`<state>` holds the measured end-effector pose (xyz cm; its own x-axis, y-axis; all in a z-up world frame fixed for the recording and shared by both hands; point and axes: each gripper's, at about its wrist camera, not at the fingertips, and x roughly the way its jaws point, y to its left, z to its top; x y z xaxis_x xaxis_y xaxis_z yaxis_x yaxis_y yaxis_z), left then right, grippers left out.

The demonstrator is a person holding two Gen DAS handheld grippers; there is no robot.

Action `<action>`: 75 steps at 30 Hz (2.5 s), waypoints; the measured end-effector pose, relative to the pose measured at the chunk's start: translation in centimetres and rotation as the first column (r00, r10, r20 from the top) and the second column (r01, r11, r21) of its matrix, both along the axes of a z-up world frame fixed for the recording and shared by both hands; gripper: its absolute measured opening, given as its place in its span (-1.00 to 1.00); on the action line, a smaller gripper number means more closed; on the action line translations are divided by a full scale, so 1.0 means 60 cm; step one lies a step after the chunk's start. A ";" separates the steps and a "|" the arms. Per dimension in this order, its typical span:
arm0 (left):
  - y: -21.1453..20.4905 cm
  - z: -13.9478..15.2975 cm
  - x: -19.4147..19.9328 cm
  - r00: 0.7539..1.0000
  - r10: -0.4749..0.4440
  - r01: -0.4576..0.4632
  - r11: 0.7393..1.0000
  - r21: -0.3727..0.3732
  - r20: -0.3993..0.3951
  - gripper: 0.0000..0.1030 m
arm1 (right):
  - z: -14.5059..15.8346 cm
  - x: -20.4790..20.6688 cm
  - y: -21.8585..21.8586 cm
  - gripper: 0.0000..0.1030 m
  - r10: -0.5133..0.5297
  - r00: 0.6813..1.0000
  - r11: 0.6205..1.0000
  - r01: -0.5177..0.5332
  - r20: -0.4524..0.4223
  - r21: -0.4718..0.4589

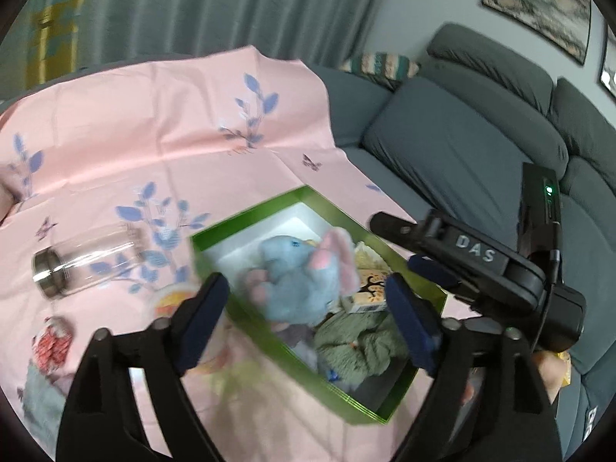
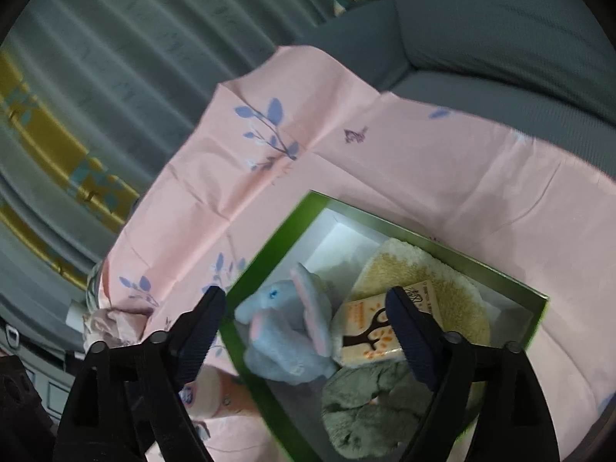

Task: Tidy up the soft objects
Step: 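Move the right tool back to the grey-green knit cloth, then grasp the grey-green knit cloth with purple towel using the right gripper, then carry the knit cloth with the right gripper over the green box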

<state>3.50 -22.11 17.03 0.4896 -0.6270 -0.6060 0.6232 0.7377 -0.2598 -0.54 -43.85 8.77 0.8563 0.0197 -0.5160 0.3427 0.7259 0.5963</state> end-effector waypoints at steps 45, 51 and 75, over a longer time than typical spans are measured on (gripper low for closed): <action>0.449 -0.250 0.051 0.731 0.590 -0.556 0.806 0.202 -0.342 0.44 | -0.178 0.198 0.554 0.58 0.672 0.658 0.658 -0.741 -0.341 -0.134; 0.441 -0.253 0.049 0.748 0.552 -0.536 0.830 0.155 -0.368 -0.14 | -0.191 0.203 0.564 -0.09 0.757 0.587 0.610 -0.792 -0.287 -0.011; 0.404 -0.139 -0.037 0.886 0.451 -0.458 0.888 -0.044 -0.106 -0.49 | -0.066 0.097 0.539 -0.41 0.774 0.633 0.624 -0.766 -0.015 -0.156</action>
<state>1.27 2.15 8.70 0.6758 -0.3890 -0.6261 0.1954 0.9136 -0.3567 5.31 -11.48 4.83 0.5849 0.6181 -0.5252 -0.4058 0.7836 0.4703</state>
